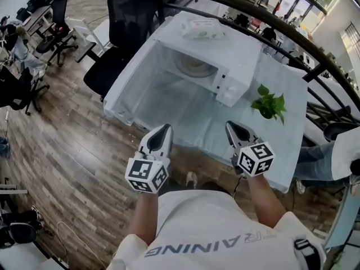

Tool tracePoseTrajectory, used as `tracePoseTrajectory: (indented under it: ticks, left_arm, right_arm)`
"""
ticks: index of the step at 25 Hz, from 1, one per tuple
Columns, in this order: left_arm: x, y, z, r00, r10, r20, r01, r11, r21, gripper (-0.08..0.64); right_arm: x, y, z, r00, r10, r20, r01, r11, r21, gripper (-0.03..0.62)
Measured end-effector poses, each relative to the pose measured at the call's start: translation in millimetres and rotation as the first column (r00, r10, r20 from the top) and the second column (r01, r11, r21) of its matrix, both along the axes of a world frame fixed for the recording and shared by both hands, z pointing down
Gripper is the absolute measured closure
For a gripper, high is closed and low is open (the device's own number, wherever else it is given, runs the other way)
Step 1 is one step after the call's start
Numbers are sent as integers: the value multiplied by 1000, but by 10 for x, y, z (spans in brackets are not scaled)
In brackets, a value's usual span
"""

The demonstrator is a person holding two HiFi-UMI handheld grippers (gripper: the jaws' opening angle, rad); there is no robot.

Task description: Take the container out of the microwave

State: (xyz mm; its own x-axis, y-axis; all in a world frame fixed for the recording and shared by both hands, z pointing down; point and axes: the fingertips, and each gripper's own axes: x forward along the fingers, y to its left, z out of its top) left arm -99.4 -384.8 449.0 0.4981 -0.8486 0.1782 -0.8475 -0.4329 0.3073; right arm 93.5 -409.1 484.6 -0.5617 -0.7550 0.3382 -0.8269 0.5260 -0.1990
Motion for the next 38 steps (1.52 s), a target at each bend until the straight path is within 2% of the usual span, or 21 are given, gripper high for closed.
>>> tracePoseTrajectory:
  ticks: [4, 9, 13, 20, 24, 28, 35, 38]
  left_arm:
    - [-40, -321, 37, 999, 32, -9, -32, 1000, 1, 517]
    - [-208, -743, 72, 998, 63, -15, -63, 998, -2, 517]
    - [-310, -1018, 145, 996, 90, -23, -91, 996, -20, 517]
    - [-441, -1406, 326, 992, 124, -19, -124, 991, -44, 517]
    - [-498, -1596, 489, 992, 125, -31, -127, 990, -67, 517]
    - [-501, -1738, 609, 991, 130, -42, -133, 988, -81, 517]
    - [-542, -1826, 786, 991, 125, -48, -129, 985, -116, 517]
    - [-535, -1821, 771, 991, 125, -44, -129, 985, -112, 517]
  right_arm:
    - [-122, -221, 49, 999, 5, -45, -5, 1000, -1, 571]
    - [-495, -584, 73, 988, -18, -155, 24, 999, 37, 571]
    - [-764, -1009, 174, 978, -20, -210, 28, 999, 34, 569]
    - [-1130, -1746, 552, 939, -31, -342, 30, 1000, -9, 568]
    - [-1282, -2202, 768, 928, -24, -372, 18, 1000, -18, 522]
    - [-1362, -2580, 1056, 871, -39, -489, 32, 999, -23, 459]
    - [-1324, -3082, 1421, 773, -8, -634, 0, 1000, -13, 457]
    - [-1346, -3205, 1506, 750, -10, -662, 11, 1000, -2, 457]
